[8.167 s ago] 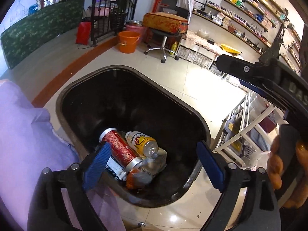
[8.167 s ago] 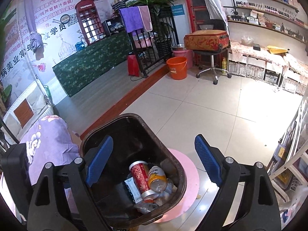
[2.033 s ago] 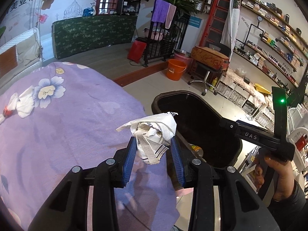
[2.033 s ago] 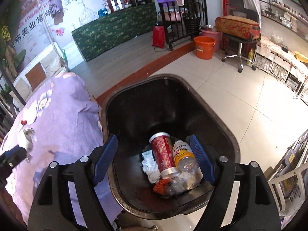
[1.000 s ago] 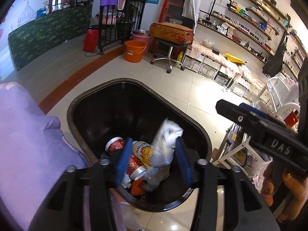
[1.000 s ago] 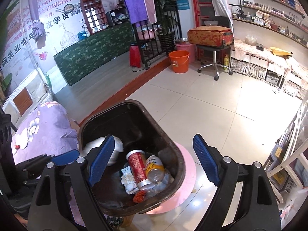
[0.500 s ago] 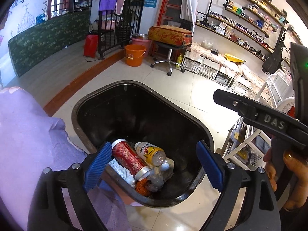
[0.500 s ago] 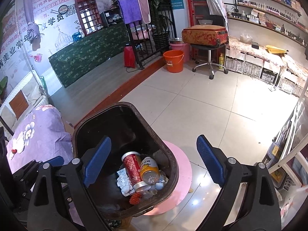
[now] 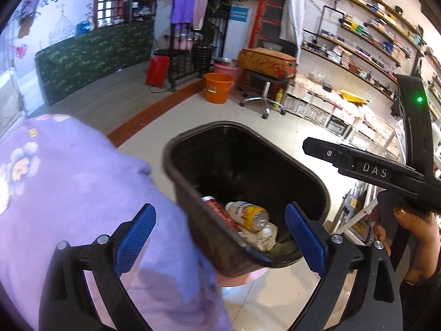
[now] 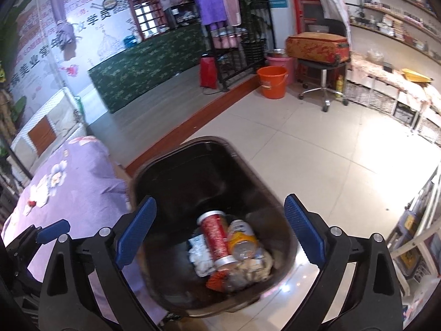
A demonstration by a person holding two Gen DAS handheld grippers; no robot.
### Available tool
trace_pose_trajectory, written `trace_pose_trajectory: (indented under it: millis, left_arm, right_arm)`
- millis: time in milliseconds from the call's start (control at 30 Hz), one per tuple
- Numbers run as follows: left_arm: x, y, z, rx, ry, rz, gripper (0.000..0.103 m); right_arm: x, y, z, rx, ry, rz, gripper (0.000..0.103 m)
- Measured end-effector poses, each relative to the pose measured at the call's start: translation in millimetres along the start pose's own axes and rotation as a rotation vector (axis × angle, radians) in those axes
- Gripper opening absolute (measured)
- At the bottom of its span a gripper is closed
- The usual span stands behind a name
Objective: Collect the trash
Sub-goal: 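Move both tools back over the table toward the remaining tissues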
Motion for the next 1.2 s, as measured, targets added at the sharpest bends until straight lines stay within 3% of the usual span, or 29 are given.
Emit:
trace_pose_trajectory:
  millis: [333, 733, 933, 1100, 1200]
  left_arm:
    - [64, 53, -23, -0.053, 0.126, 0.123, 0.093]
    - [162, 129, -65, -0.107, 0.296, 0.377, 0.093]
    - [214, 156, -77, -0.1, 0.305, 0.54, 0.093]
    - [271, 174, -80, -0.094, 0.347, 0.619, 0.093]
    - [300, 176, -77, -0.064, 0.321, 0.69, 0.088]
  right_arm:
    - [101, -2, -6, 0.026, 0.159, 0.216, 0.093]
    - [234, 0, -23, 0.078, 0.413, 0.422, 0.093]
    - [292, -4, -37, 0.119, 0.521, 0.5, 0.093]
    - [335, -11, -40, 0.154, 0.577, 0.551, 0.093]
    - [360, -17, -40, 0.164, 0.61, 0.567, 0.093]
Point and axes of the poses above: each gripper's, at about its wrist camera, not at the fingertips, and y roughly against the way its jaws point, x to its left, z to its top, the point moved 1 cm from there along -y, roughly the way its jaws point, and after that the axes turned 11 degrees about -z, right-handed, at the moved point
